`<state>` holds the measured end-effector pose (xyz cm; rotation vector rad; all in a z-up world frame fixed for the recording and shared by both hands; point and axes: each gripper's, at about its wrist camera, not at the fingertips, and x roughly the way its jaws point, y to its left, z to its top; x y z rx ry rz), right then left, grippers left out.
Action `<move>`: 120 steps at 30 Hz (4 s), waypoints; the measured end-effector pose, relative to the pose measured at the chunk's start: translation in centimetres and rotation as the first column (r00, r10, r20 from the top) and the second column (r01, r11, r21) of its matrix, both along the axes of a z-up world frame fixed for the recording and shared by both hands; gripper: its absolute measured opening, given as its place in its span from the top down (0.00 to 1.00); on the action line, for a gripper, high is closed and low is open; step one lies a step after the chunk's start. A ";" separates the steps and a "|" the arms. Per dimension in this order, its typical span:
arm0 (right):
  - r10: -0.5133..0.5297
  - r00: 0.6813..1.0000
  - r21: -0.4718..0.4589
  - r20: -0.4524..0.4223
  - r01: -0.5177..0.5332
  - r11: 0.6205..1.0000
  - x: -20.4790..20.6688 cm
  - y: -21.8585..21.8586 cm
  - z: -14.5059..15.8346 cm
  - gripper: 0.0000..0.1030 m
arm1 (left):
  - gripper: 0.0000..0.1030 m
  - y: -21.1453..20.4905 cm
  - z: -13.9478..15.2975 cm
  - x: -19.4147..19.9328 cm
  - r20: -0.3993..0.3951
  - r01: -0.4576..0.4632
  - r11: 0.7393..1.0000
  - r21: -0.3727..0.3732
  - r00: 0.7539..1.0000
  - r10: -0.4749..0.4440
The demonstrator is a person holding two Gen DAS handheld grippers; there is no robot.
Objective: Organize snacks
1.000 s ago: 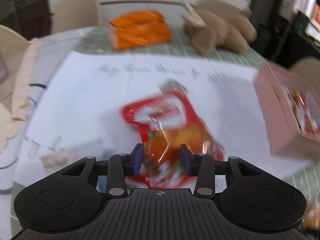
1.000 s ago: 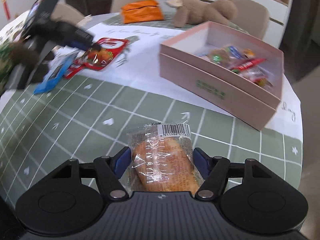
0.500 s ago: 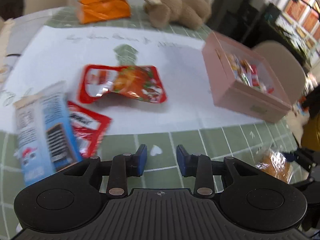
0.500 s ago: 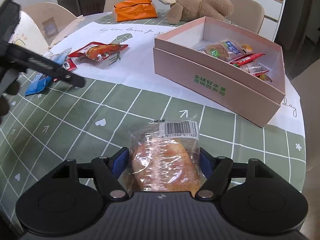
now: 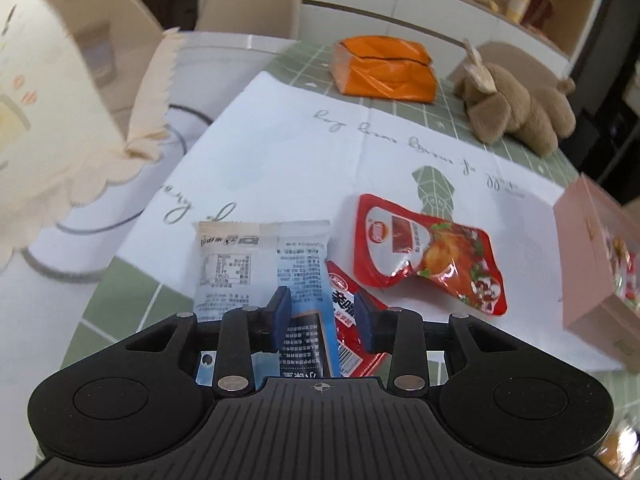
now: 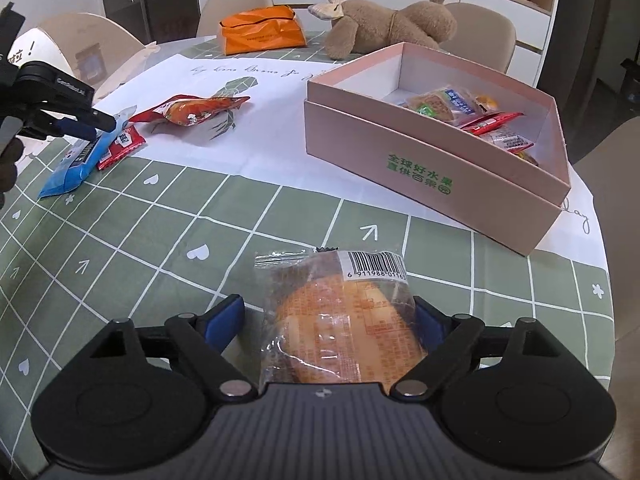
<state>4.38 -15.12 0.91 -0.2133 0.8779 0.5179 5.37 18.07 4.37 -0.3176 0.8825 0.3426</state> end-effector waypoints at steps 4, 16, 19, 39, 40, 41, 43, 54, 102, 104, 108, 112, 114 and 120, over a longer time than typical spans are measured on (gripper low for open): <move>-0.008 1.000 0.006 0.009 0.008 1.000 -0.2 -0.1 -0.1 0.14 | 0.60 -1.2 0.1 0.2 -0.017 0.045 0.999 0.030 0.999 -0.044; -0.016 1.000 0.015 0.025 0.015 1.000 -0.5 0.1 -0.4 0.09 | 0.61 -4.2 0.2 1.4 -0.011 0.245 0.965 -0.097 0.969 -0.247; -0.016 0.999 0.018 0.030 0.015 1.000 -0.6 0.1 -0.4 0.09 | 0.62 -3.9 0.2 1.2 -0.035 0.223 0.974 -0.025 0.974 -0.224; -0.018 0.998 0.032 0.053 0.017 0.999 -0.9 0.2 -0.8 0.03 | 0.66 -3.6 -0.8 4.6 -0.049 0.242 0.961 -0.133 0.967 -0.251; -0.018 0.998 0.032 0.052 0.017 0.999 -1.0 0.2 -0.8 0.03 | 0.66 -3.4 -0.8 4.4 -0.052 0.234 0.965 -0.117 0.969 -0.242; -0.019 0.998 0.032 0.053 0.017 0.999 -1.0 0.2 -0.8 0.03 | 0.66 -3.1 -0.7 4.3 -0.059 0.223 0.970 -0.094 0.972 -0.229; -0.020 0.998 0.037 0.060 0.018 0.999 -1.2 0.0 -0.9 0.03 | 0.67 -2.1 -0.6 4.1 -0.077 0.183 0.982 -0.043 0.980 -0.186; -0.017 0.997 0.042 0.075 0.014 0.999 -1.4 0.1 -1.1 0.00 | 0.66 0.3 -1.2 3.5 -0.052 0.070 0.990 -0.119 0.996 -0.077; 0.190 0.978 0.064 0.089 -0.196 0.978 1.5 3.2 3.5 0.08 | 0.72 -6.2 0.5 -1.5 -0.012 0.484 0.875 0.001 0.875 -0.484; 0.240 0.965 0.044 0.109 -0.245 0.968 2.2 5.1 3.4 0.08 | 0.72 -4.3 1.1 -3.1 0.018 0.370 0.927 -0.062 0.929 -0.369; 0.309 0.949 0.025 0.061 -0.311 0.950 4.6 8.8 1.9 0.10 | 0.73 -1.0 1.3 -5.3 0.036 0.227 0.934 -0.276 0.974 -0.225; 0.316 0.949 0.033 0.007 -0.316 0.948 6.7 11.0 0.6 0.11 | 0.73 -1.1 0.9 -6.1 0.015 0.203 0.932 -0.301 0.978 -0.209; 0.314 0.949 0.054 -0.015 -0.313 0.948 7.3 11.5 0.2 0.19 | 0.73 -1.5 0.4 -6.0 0.005 0.194 0.934 -0.301 0.979 -0.202; 0.298 0.954 0.058 -0.017 -0.297 0.953 5.7 10.8 1.1 0.55 | 0.70 -3.3 -0.3 -4.2 -0.014 0.226 0.940 -0.257 0.971 -0.237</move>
